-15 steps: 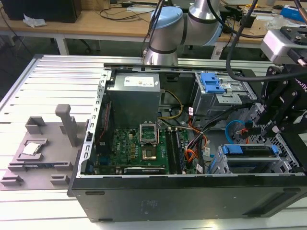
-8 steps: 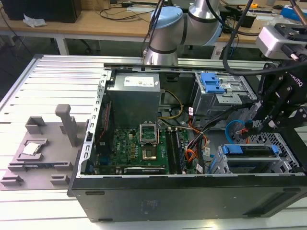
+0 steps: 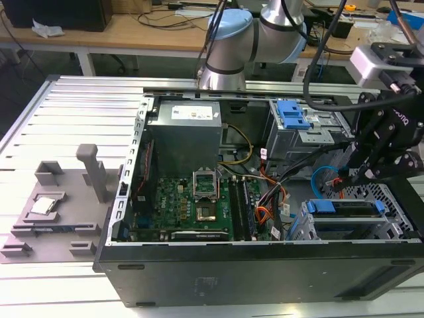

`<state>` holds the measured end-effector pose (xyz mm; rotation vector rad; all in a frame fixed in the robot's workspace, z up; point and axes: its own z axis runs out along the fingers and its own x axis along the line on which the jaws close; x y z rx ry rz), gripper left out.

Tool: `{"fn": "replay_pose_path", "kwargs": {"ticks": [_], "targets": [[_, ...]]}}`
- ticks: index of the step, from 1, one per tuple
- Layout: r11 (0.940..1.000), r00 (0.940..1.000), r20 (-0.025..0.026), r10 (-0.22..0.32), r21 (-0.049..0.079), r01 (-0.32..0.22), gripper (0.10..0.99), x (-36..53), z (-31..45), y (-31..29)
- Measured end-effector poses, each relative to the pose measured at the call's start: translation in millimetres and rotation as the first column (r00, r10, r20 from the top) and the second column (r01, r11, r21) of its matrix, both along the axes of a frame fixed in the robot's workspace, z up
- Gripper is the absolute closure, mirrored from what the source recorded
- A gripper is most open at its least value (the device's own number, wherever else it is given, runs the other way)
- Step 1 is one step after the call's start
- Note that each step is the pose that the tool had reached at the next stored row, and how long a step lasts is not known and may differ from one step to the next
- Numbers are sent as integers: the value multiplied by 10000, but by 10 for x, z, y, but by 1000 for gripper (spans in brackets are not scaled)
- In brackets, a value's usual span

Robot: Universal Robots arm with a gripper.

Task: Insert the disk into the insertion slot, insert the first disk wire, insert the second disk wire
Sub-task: 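Insert the first disk wire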

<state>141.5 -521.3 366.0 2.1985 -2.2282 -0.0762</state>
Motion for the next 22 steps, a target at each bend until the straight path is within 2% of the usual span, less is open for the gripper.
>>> {"fn": "replay_pose_path", "kwargs": {"ticks": [3,9,12,18,20,22], "targets": [[10000,10000,-1,0,-1,0,725,0,-47,0],[10000,10000,0,1,-21,-1,737,0,-50,0],[10000,10000,0,0,-31,0,918,0,-51,0],[10000,10000,0,0,-53,0,922,0,-51,-4],[10000,10000,-3,0,-54,0,922,68,-66,-7],[10000,10000,-4,1,-54,-1,922,86,-74,-22]]}}
